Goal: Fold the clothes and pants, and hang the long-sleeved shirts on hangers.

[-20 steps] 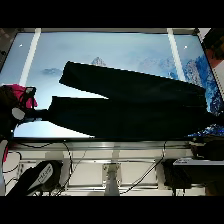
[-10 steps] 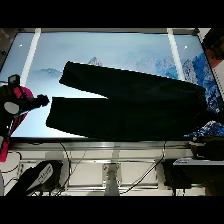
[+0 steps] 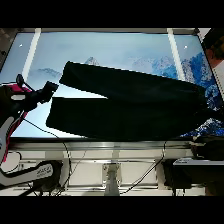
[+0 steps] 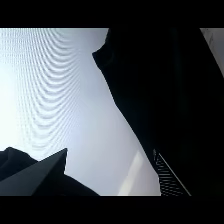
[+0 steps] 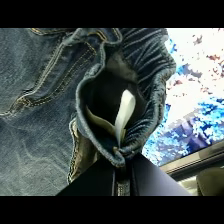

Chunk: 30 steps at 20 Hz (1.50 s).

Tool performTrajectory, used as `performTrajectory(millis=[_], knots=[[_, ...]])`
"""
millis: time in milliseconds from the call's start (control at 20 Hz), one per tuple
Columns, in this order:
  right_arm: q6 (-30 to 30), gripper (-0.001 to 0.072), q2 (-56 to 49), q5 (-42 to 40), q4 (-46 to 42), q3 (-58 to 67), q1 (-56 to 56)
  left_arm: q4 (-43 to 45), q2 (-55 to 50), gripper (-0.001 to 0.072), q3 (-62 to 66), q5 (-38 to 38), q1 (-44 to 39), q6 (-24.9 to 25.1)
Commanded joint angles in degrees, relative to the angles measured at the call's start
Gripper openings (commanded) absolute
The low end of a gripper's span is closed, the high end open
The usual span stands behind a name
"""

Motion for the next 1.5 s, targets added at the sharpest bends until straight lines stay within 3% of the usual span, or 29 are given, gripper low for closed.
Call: performTrajectory(millis=[0, 300, 400, 550, 650, 850, 1000, 1100, 1450], knots=[[-0.04, 0.0048, -0.02, -0.02, 1.84, 0.07, 0.02, -12.94, -8.31, 0.0632, 4.07, 1.09, -0.17, 2.10], [-0.09, 0.0048, -0.02, 0.11, 2.58, 0.07, 0.02, -15.74, -15.76, 0.0618, 12.81, 1.11, -2.16, 2.05], [-0.07, 0.0048, -0.02, 0.17, 2.58, 0.07, 0.02, -15.72, -17.64, 0.0541, 13.88, 1.14, -3.08, 2.08], [-0.09, 0.0048, -0.02, 0.07, 2.58, 0.07, 0.02, -15.74, -19.10, 0.0528, 14.49, 1.16, -3.26, 2.05], [-0.09, 0.0048, -0.02, 0.07, 2.58, 0.07, 0.02, -15.72, -19.23, 0.0417, 14.69, 1.31, -3.26, 2.10], [-0.07, 0.0048, -0.02, 0.09, 2.60, 0.07, 0.02, -15.72, -20.33, 0.0401, 17.46, 1.27, -3.41, 2.08], [-0.09, 0.0048, -0.02, 0.07, 2.58, 0.07, 0.02, -15.67, -21.05, 0.0236, 18.38, 0.44, -3.65, 2.10], [-0.07, 0.0048, -0.02, 0.02, 2.58, 0.07, 0.02, -15.69, -21.05, 0.0035, 18.38, 0.44, -3.65, 2.23], [-0.07, 0.0048, -0.02, -0.07, 2.58, 0.07, 0.02, -15.65, -21.05, 0.0015, 18.38, 0.39, -3.63, 2.80]])
